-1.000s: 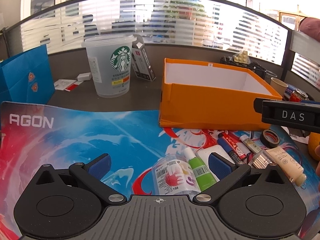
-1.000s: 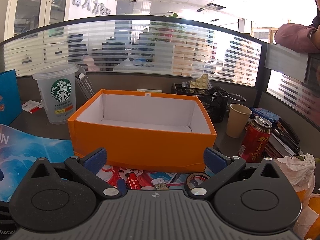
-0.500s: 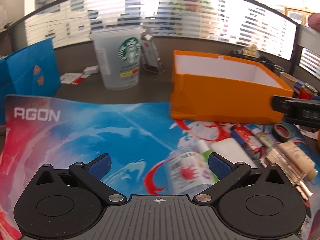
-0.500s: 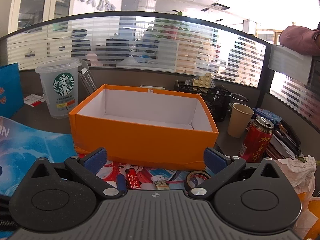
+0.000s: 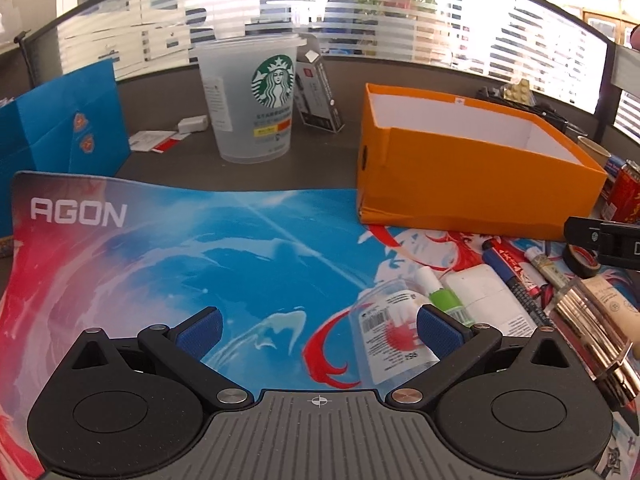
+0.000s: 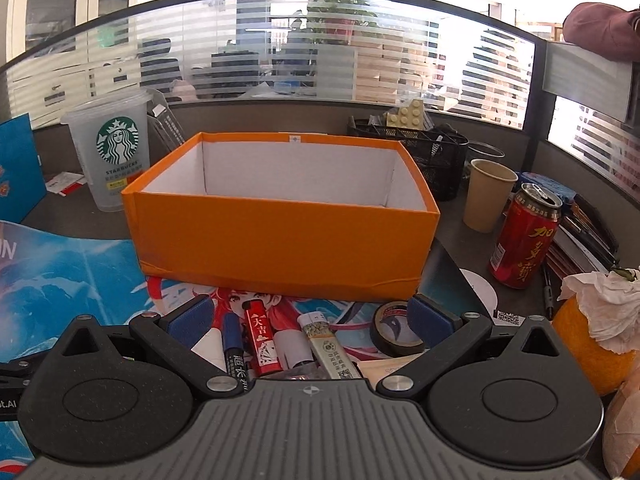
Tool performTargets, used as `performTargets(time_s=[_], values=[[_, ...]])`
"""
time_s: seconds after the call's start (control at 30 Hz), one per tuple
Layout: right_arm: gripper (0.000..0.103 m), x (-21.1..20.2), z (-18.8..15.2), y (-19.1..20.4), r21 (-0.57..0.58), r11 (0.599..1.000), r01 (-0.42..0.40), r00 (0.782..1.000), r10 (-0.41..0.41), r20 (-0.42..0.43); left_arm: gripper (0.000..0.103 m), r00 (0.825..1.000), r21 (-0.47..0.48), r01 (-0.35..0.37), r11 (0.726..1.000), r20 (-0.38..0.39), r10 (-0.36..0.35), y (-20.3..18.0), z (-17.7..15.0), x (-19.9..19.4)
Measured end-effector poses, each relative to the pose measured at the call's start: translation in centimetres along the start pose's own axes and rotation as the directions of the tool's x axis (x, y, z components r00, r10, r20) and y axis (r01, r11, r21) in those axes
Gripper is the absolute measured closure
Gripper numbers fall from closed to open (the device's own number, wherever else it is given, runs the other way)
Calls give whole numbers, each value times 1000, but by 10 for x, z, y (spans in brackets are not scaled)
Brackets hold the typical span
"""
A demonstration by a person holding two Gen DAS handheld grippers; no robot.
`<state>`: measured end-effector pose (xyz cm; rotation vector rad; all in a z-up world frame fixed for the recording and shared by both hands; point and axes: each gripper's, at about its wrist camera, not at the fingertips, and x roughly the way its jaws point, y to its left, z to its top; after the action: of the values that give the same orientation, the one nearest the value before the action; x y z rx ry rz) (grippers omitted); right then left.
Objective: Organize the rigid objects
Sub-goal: 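Move both tools toward the clutter in front of the orange box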
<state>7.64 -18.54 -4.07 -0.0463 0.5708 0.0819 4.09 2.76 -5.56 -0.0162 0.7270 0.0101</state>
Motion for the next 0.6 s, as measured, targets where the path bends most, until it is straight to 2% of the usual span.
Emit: performTargets(time_s=[0.37,0.47,0.53,0.6], values=[[0,4,-3,-14,-21,1000,9,1000,-9,-12,0,1000,21,14,1000,10,-14,-4,2,-5],[0,-1,-6,-27,-50,998,27,1000,-26,12,0,1000,33,1,999,26,-1,4,3,-10],[0,-6,-12,-41,-77,997,26,999,-24,24,0,999,16,-24,1000,36,24,14,5,-14],[0,-6,-20,-55,-100,995,19,1000,-18,8,0,999,-11,-14,1000,35,15,20,7,-17]])
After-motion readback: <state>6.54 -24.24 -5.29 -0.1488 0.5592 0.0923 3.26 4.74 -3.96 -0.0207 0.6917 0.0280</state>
